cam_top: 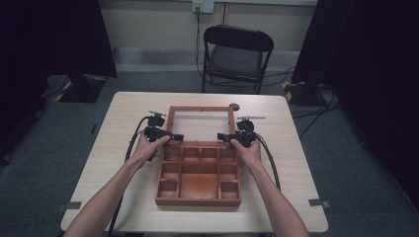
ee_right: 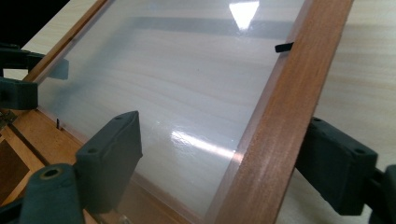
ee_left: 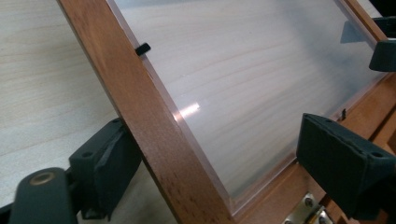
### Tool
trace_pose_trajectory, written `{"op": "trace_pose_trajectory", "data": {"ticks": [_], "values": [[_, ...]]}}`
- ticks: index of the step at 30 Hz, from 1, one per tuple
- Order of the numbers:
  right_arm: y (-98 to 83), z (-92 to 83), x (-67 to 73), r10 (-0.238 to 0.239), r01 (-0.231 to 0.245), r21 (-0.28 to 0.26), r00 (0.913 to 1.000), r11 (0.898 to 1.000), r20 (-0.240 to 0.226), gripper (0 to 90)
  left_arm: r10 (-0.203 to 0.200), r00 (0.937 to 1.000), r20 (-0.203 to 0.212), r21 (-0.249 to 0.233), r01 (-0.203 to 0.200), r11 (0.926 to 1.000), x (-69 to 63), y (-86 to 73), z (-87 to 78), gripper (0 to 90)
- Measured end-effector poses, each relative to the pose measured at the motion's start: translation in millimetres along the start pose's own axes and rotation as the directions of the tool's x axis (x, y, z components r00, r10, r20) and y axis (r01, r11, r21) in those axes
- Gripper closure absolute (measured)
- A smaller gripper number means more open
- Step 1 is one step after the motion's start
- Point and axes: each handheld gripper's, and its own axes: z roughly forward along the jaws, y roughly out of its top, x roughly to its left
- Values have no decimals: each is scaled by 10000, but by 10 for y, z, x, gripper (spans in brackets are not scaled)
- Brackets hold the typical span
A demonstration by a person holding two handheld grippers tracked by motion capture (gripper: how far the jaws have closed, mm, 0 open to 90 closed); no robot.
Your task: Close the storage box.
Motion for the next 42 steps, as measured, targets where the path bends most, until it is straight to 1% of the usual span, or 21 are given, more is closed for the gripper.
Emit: {"op": "trace_pose_trajectory", "data": {"ticks": [2,3,5,6,9,10,12,13,15,17,19,20,24,25,26,28,32,35,38,39,42], "values": [[11,-23,12,-59,60,-105,9999,9999,139,204,-57,10000,-63,-22,57,10000,-14,6,4,144],[13,-33,13,-76,77,-140,9999,9999,117,217,96,9999,-73,-25,-96,10000,-21,12,-4,144],[16,-47,3,-25,28,-229,9999,9997,99,243,135,9999,-91,0,-135,9999,-23,17,-10,149],[17,-49,-2,-30,33,-288,9999,9996,103,247,219,9996,-151,-29,-220,9998,-32,20,-13,149],[24,-66,14,-94,100,-331,9998,9994,173,252,351,9990,-273,-99,-354,9993,-55,26,-30,154],[29,-73,19,-203,212,-379,9996,9991,219,257,419,9987,-285,-69,-421,9991,-61,29,-41,159],[36,-90,28,-244,256,-454,9993,9986,268,275,529,9979,-381,-179,-537,9984,-73,30,-54,173],[41,-103,31,-274,288,-499,9992,9983,279,287,615,9973,-391,-207,-624,9978,-77,33,-68,182],[54,-134,34,-335,353,-603,9990,9976,302,309,654,9967,-484,-313,-670,9973,-82,39,-97,215],[64,-166,43,-317,332,-710,9992,9969,228,311,739,9958,-539,-455,-764,9960,-85,41,-130,246],[73,-196,54,-289,301,-845,9995,9960,156,312,719,9958,-564,-579,-752,9955,-91,45,-161,281],[76,-205,61,-267,279,-878,9995,9957,152,313,750,9954,-598,-571,-785,9953,-93,48,-179,296],[92,-256,79,-293,299,-1026,9995,9943,70,325,811,9952,-557,-759,-852,9935,-104,51,-229,336],[95,-266,83,-316,322,-1058,9995,9939,67,329,923,9942,-549,-737,-963,9926,-104,54,-248,342],[98,-283,87,-341,343,-1086,9994,9935,46,335,923,9942,-549,-737,-963,9926,-104,54,-248,346],[104,-306,96,-336,339,-1137,9994,9929,42,346,1005,9931,-610,-840,-1054,9909,-123,58,-281,351],[114,-355,120,-368,365,-1296,9993,9909,-1,353,1041,9932,-517,-1058,-1091,9884,-139,48,-329,370],[115,-408,139,-401,389,-1433,9992,9889,-54,378,1078,9933,-421,-1244,-1122,9859,-156,39,-370,372],[103,-453,151,-412,387,-1574,9991,9868,-130,396,1198,9922,-346,-1238,-1232,9846,-181,40,-419,375],[102,-472,159,-458,429,-1623,9989,9858,-140,398,1274,9911,-385,-1224,-1313,9838,-185,41,-430,376],[102,-515,182,-505,463,-1682,9985,9847,-204,400,1319,9907,-341,-1372,-1353,9813,-209,40,-472,384]]}}
